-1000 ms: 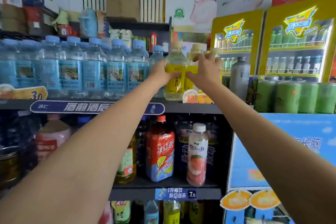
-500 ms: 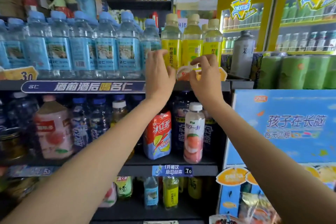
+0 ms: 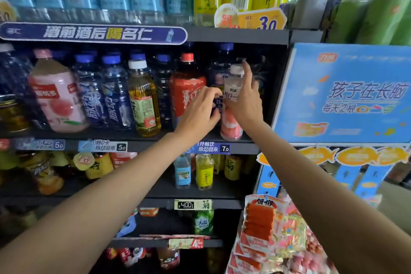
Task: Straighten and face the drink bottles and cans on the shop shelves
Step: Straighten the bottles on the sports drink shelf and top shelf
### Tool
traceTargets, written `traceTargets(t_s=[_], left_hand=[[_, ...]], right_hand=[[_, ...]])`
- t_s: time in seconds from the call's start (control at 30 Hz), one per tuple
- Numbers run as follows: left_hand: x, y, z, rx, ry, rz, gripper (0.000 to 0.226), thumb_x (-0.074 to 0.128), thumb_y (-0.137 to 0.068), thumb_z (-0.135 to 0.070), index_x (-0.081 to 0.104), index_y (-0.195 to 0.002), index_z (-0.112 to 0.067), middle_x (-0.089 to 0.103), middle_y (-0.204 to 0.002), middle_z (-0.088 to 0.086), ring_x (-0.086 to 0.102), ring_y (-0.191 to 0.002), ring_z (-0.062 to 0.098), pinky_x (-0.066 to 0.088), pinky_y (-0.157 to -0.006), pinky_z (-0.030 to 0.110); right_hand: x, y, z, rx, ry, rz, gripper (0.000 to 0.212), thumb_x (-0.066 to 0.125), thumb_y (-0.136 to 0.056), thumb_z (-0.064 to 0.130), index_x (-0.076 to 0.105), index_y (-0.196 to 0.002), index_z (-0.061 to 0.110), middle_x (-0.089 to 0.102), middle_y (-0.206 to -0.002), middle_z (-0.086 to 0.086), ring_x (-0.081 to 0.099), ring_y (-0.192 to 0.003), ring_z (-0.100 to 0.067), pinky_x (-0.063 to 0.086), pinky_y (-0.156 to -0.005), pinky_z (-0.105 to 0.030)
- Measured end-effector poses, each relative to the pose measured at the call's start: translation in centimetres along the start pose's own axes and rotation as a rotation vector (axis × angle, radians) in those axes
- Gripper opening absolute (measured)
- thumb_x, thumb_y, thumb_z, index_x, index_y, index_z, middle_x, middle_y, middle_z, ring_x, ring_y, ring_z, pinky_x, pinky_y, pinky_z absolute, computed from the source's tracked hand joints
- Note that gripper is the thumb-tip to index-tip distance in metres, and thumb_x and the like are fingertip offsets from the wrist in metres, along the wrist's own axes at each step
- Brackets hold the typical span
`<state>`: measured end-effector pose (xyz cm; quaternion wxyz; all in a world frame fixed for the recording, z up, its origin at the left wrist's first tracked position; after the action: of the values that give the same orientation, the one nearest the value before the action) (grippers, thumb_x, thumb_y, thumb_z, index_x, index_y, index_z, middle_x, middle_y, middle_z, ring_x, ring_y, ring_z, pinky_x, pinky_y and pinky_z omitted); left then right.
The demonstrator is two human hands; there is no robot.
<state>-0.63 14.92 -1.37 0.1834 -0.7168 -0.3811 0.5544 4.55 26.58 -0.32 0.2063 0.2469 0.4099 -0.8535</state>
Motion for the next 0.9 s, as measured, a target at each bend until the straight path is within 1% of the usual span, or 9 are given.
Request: traceTargets(t_s=[0.1,0.17,0.37,0.43,0.5,0.6,0.7,0.8,0.9], left_hand=[[-0.6,0.2,1.4,-0.16,0.143,-0.023,0.032,0.056,-0.09,-0.007,0.046,-0.12,-0.007,0.049,-0.117,0.006,0.053,-0.082,0.008,0.044,-0.074,0.011],[-1.2,0.8,2.2,-0.206,0.169,-0.023,0.03,0.057,-0.091,-0.011,0.046,-0.118,-0.008,0.051,-0.115,0.005,0.056,-0.084,0.011,0.041,-0.069,0.002],[-1.9,3.8,2.0,-0.173,0.173,0.013,0.03,0.059,-0.089,-0.012,0.047,-0.116,-0.009,0.055,-0.108,0.001,0.057,-0.078,0.009,0.042,-0.065,0.009],[-1.7,5.6,1.7,-0.143,0.175,0.039,0.028,0.058,-0.088,-0.008,0.049,-0.114,-0.008,0.057,-0.106,0.001,0.059,-0.082,0.015,0.049,-0.07,0.025],[-0.9,8.4,2.0,-0.159,0.208,0.056,0.021,0.057,-0.086,-0.003,0.053,-0.107,-0.005,0.057,-0.097,0.0,0.058,-0.078,0.018,0.047,-0.069,0.031],[1.3,13.6,3.9,-0.308,0.222,0.07,0.013,0.059,-0.086,-0.005,0.058,-0.098,-0.007,0.062,-0.088,0.003,0.059,-0.071,0.02,0.044,-0.065,0.028],[4.8,17.8,6.4,-0.482,0.245,0.125,0.014,0.058,-0.086,-0.004,0.059,-0.1,-0.004,0.063,-0.087,0.003,0.063,-0.078,0.025,0.044,-0.069,0.028],[7.7,18.5,7.9,-0.619,0.214,0.172,0.027,0.062,-0.086,-0.01,0.058,-0.111,0.0,0.065,-0.105,0.015,0.062,-0.097,0.03,0.044,-0.081,0.032],[11.1,16.6,9.0,-0.624,0.186,0.247,0.041,0.065,-0.086,-0.018,0.053,-0.121,-0.001,0.059,-0.12,0.016,0.055,-0.111,0.03,0.038,-0.087,0.031]], right_hand=[[0.3,0.1,-0.9,0.149,-0.18,-0.04,0.091,0.074,-0.077,0.017,0.016,-0.147,0.013,0.046,-0.133,-0.017,0.051,-0.114,-0.033,0.046,-0.089,-0.04],[0.0,-0.1,-1.2,0.213,-0.193,-0.015,0.085,0.078,-0.073,0.022,0.028,-0.14,0.006,0.05,-0.129,-0.016,0.048,-0.119,-0.031,0.043,-0.096,-0.037],[-1.5,3.2,0.7,0.208,-0.217,0.01,0.069,0.083,-0.067,0.025,0.044,-0.12,0.005,0.044,-0.119,-0.009,0.045,-0.113,-0.024,0.034,-0.082,-0.022],[-1.8,5.5,1.9,0.114,-0.246,-0.015,0.068,0.084,-0.064,0.025,0.046,-0.116,0.004,0.042,-0.108,-0.003,0.046,-0.108,-0.022,0.032,-0.079,-0.019],[-2.1,8.0,2.7,0.052,-0.305,-0.053,0.066,0.084,-0.061,0.025,0.046,-0.111,0.005,0.041,-0.103,-0.001,0.047,-0.103,-0.021,0.037,-0.079,-0.022],[-1.2,12.4,2.9,0.052,-0.386,-0.069,0.06,0.078,-0.057,0.035,0.041,-0.101,0.016,0.048,-0.102,-0.006,0.051,-0.095,-0.021,0.043,-0.077,-0.026],[2.2,17.1,0.5,0.129,-0.382,-0.022,0.058,0.075,-0.057,0.044,0.04,-0.097,0.02,0.053,-0.099,-0.01,0.054,-0.091,-0.02,0.043,-0.074,-0.027],[6.3,20.7,-3.5,0.259,-0.295,0.109,0.059,0.084,-0.06,0.032,0.045,-0.101,0.014,0.05,-0.102,-0.007,0.051,-0.093,-0.018,0.037,-0.074,-0.022],[9.4,21.9,-7.3,0.38,-0.212,0.154,0.062,0.084,-0.065,0.025,0.051,-0.113,0.005,0.049,-0.108,-0.007,0.051,-0.101,-0.021,0.035,-0.075,-0.019]])
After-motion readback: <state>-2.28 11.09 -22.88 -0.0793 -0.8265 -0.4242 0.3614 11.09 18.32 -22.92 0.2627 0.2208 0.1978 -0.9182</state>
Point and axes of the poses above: each hand's wrist, its own y-axis away from the middle knuckle, its own x-axis out of the palm, z = x × y, the point moved 4 cm from there along -y, towards the middle knuckle
